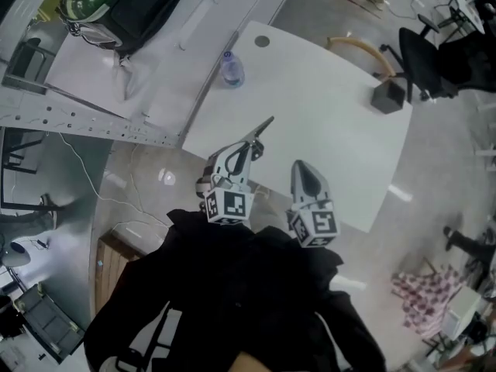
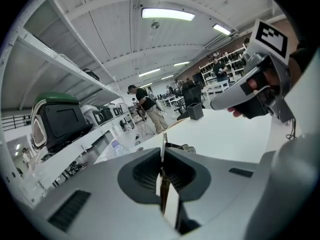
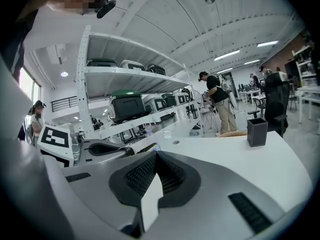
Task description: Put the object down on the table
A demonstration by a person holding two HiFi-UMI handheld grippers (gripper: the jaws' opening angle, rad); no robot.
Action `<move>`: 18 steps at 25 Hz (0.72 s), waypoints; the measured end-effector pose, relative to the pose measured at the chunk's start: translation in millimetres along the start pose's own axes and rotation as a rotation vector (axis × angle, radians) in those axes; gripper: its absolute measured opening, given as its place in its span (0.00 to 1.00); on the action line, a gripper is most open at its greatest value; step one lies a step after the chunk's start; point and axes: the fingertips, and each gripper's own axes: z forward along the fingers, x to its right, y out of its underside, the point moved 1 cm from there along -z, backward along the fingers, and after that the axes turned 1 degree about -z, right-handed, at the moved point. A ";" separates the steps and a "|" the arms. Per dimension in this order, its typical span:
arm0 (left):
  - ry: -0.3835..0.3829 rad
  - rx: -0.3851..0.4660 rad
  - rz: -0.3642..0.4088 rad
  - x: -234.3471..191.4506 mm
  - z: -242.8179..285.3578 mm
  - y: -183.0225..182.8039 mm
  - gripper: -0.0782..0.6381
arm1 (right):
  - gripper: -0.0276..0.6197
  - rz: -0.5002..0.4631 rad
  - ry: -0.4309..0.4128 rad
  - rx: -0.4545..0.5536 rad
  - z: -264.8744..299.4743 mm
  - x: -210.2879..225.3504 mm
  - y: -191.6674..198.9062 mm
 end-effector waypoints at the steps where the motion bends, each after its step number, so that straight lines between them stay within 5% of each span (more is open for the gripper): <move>1: 0.000 -0.011 0.017 0.8 7.6 3.2 0.13 | 0.05 -0.005 -0.002 -0.004 1.4 3.6 1.8; 9: 0.029 -0.110 0.145 12.2 60.2 40.4 0.13 | 0.05 0.004 -0.001 -0.055 8.6 24.2 17.6; 18: 0.056 -0.194 0.205 20.4 102.9 77.6 0.13 | 0.05 0.001 -0.016 -0.063 21.9 31.8 19.1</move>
